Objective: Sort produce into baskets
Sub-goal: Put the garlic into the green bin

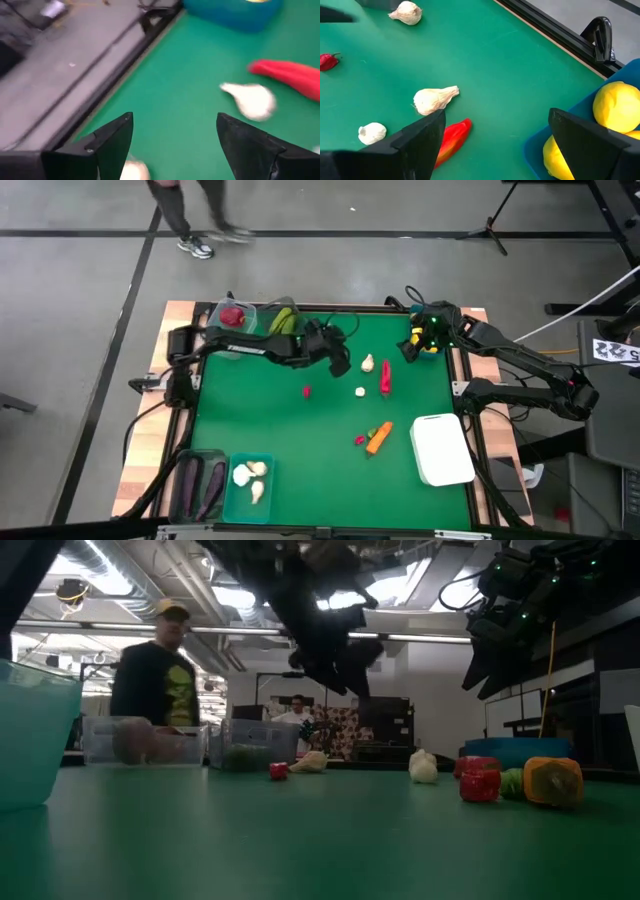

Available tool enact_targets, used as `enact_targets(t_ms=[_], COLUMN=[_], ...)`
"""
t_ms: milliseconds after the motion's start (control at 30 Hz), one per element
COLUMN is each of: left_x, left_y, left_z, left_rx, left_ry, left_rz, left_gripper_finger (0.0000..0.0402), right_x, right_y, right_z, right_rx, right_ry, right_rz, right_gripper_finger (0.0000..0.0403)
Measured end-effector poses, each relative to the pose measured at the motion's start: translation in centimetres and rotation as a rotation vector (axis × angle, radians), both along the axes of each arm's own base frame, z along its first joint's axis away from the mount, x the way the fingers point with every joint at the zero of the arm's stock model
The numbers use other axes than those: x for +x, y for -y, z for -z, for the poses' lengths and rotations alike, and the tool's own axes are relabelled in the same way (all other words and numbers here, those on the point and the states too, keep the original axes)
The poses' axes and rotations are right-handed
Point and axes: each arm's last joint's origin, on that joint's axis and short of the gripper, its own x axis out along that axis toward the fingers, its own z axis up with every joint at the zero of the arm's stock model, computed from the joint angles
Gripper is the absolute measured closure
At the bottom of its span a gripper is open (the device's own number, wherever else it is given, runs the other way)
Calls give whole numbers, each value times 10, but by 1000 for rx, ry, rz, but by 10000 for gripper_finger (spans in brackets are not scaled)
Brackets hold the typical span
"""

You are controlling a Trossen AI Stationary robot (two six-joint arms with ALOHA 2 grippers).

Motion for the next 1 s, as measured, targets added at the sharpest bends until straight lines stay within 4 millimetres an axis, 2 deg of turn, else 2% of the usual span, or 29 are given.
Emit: enact_targets(t_ms=[133, 233, 433, 567, 733, 867, 933, 1000], left_x=[4, 7, 13, 14, 16, 20, 23, 24], left_y=[-21, -30, -28, -27, -23, -16, -14, -13], left_z=[20, 24, 28, 24, 24, 25, 25, 25], left_rx=[60, 59, 48, 39, -74, -304, -420, -459], left_ry=[-54, -69, -98, -67, 22, 129, 156, 159], left_rz=[-107, -160, -161, -170, -177, -112, -31, 22], left_gripper_finger=[120, 120, 137, 194, 295, 371, 393, 395], right_x=[0, 0, 0, 0, 0, 2, 3, 4], right_y=[0, 0, 0, 0, 0, 1, 2, 3], right_z=[0, 0, 0, 0, 0, -2, -3, -5], right_rx=[0, 1, 1, 11, 12, -7, -20, -35], right_ry=[1, 1, 5, 13, 13, 32, 45, 63], right_rz=[1, 2, 4, 18, 19, 16, 14, 14], right_gripper_finger=[52, 52, 52, 52, 52, 52, 52, 52])
